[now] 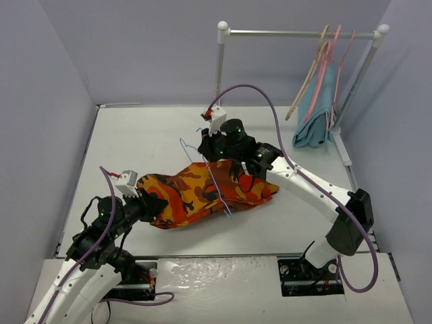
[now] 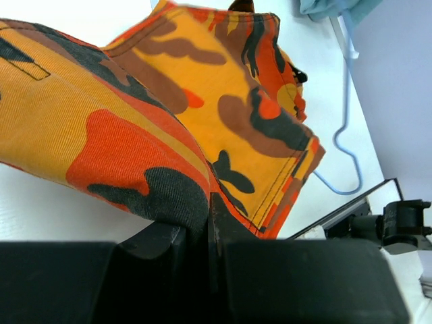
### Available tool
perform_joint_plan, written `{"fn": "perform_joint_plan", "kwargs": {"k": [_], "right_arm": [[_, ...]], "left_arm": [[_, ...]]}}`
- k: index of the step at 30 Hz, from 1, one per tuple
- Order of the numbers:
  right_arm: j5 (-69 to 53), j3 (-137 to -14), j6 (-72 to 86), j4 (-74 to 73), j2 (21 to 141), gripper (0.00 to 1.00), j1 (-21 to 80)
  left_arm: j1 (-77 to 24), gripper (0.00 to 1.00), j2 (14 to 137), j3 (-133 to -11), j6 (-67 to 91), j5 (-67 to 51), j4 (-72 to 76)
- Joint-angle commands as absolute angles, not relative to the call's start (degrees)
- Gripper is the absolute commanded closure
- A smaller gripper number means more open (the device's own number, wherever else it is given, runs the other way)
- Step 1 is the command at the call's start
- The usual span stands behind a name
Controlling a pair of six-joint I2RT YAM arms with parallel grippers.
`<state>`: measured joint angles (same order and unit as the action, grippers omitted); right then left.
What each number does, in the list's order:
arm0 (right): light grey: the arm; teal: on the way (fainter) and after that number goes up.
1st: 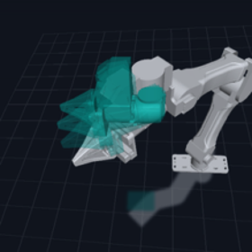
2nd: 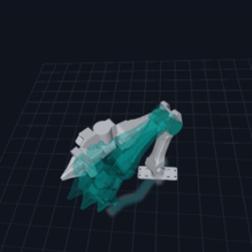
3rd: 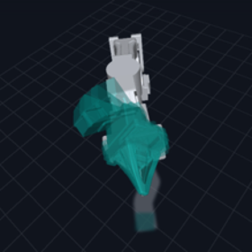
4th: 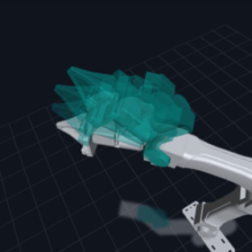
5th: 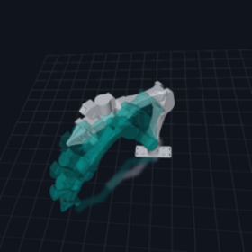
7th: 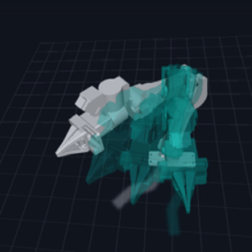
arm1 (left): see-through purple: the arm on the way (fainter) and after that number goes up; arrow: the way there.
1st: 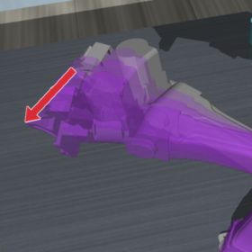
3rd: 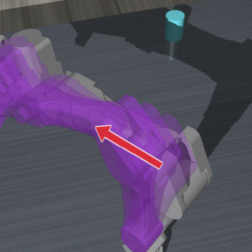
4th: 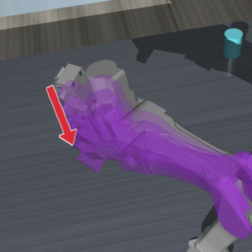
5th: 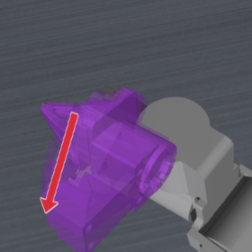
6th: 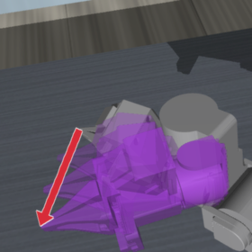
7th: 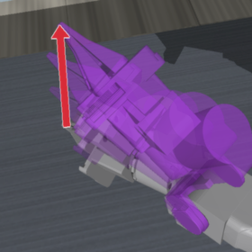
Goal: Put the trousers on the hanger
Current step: Place trousers on hanger
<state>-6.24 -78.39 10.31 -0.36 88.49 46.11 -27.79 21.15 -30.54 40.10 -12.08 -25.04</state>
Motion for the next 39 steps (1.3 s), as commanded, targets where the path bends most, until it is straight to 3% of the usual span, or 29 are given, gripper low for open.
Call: {"fn": "perform_joint_plan", "kwargs": {"k": [1,7,11,20,31,39], "right_arm": [[-1.98,-87.47,9.67,1.61,82.32,1.0,45.79],[2.39,-95.69,9.1,-4.56,84.58,1.0,45.63],[4.04,-99.46,10.46,-6.85,85.58,1.0,45.47],[6.12,-110.83,10.56,-11.26,87.37,1.0,45.44],[7.79,-118.22,11.38,-11.95,88.89,1.0,45.5],[7.54,-119.07,12.41,-10.94,89.93,1.0,45.84]], "left_arm": [[-27.66,1.0,19.31,-30.02,44.89,-10.63,-23.49],[-27.67,0.99,17.28,-26.3,47.92,-10.13,-21.47],[-27.69,0.85,18.49,-24.06,48.46,-10.22,-18.05],[-27.8,0.73,29.66,-21.88,48.64,-11.03,-4.25],[-29.33,0.58,54.13,-28.82,47.04,-10.37,19.12],[-35.99,0.45,72.18,-41.29,43.51,-11.22,24.27]]}}
